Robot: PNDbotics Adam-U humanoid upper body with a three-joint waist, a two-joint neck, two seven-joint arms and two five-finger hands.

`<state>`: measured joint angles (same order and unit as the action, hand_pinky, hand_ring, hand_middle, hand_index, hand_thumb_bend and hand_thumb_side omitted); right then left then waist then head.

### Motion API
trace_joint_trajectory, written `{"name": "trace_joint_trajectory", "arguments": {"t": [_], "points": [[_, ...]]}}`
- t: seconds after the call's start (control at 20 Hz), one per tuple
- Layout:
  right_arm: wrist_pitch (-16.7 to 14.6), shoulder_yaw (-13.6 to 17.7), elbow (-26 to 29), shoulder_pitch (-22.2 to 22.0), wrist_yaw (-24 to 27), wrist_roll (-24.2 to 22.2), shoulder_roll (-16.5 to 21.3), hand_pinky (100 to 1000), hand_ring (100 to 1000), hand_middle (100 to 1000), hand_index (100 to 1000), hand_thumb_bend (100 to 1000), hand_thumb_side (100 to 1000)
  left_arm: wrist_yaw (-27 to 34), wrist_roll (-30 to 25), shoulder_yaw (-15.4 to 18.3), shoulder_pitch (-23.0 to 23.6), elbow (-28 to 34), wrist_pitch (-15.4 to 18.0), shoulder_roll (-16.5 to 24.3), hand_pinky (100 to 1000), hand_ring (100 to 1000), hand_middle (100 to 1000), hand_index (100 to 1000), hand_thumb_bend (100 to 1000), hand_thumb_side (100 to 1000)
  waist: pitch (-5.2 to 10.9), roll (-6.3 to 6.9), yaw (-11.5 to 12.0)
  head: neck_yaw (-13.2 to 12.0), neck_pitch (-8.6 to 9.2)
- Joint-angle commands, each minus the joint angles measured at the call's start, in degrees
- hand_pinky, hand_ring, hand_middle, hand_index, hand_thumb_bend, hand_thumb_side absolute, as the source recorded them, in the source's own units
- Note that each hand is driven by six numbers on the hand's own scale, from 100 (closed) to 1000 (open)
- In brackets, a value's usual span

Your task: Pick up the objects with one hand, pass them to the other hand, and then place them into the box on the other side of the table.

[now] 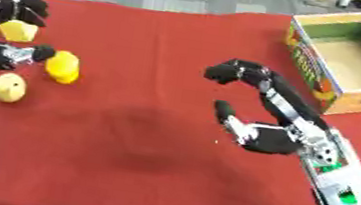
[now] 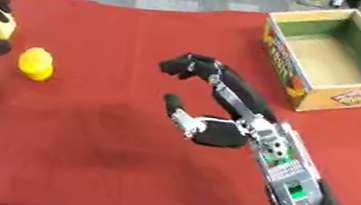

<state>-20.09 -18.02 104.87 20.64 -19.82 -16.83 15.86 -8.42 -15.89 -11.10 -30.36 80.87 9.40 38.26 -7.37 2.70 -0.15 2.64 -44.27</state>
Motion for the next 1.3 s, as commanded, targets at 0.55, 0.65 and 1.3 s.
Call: {"name": "trace_joint_trajectory", "arguments": {"t": [0.55, 0.65, 1.3], "points": [[-0.2, -0.2, 0.8, 1.4, 0.5, -0.7, -0.5, 735, 777, 736, 848, 100, 609, -37.8, -16.7, 6.4, -2.5, -12.4, 10.4, 15.8, 772, 656, 674, 817, 577, 302, 1.68, -0.54, -1.8, -1.4, 0.15], [-0.2, -0.1, 0.8, 1.4, 0.5, -0.7, -0.5, 735, 777, 737, 848, 100, 610, -44.3, -15.7, 8.0, -2.5, -14.4, 13.4, 14.5, 771, 654, 672, 814, 566, 294, 1.66, -0.63, -1.7, -1.3, 0.15], [-0.1, 0.0, 0.8, 1.1, 0.5, -0.6, -0.8, 734, 777, 737, 848, 100, 615, -43.1, -12.5, 8.9, -2.5, -20.8, 16.0, 10.1, 756, 632, 652, 779, 541, 329, 1.55, -1.08, -1.6, -1.3, 0.15]]}}
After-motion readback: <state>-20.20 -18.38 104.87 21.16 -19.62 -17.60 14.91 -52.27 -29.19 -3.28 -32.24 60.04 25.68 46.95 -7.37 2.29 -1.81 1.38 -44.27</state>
